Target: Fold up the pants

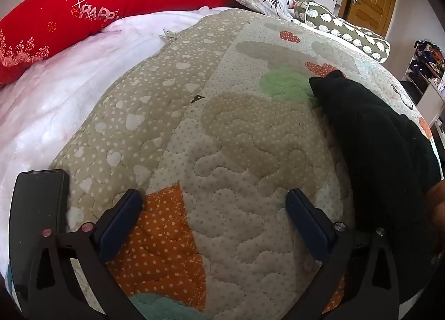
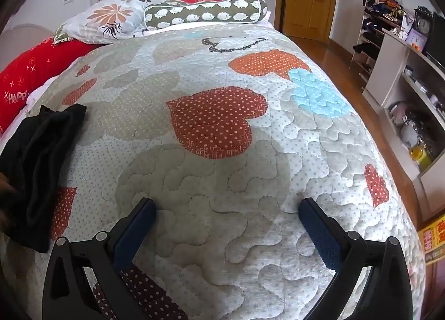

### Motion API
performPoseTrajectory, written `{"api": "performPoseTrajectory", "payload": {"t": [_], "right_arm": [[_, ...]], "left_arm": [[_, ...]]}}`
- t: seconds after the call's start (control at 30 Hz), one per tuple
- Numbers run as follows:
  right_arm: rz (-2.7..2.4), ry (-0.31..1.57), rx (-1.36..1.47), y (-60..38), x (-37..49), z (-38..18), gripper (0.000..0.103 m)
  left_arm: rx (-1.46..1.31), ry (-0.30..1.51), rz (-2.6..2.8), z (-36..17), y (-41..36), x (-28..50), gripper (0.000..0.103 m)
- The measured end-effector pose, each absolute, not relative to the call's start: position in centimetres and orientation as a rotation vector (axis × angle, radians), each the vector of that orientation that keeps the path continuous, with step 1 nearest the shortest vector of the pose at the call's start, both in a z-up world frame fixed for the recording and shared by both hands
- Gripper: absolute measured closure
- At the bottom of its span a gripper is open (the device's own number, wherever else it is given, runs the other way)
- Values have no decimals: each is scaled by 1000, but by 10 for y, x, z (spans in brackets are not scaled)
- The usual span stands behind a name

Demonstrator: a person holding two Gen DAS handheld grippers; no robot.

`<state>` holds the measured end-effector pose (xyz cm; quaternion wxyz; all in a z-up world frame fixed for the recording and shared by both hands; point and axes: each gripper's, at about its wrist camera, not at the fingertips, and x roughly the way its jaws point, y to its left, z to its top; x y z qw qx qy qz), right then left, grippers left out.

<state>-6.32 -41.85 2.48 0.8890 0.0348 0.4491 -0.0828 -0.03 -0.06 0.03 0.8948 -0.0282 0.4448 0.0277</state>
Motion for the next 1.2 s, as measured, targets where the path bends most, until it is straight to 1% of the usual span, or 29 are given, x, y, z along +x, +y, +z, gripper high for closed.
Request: {"api": "performPoseTrajectory", "payload": {"t": [1.2], "right_arm": [[-165,924,87,-419,-62,24,0]], "left_arm": [[-51,943,66,-1,-8,0,0]]}}
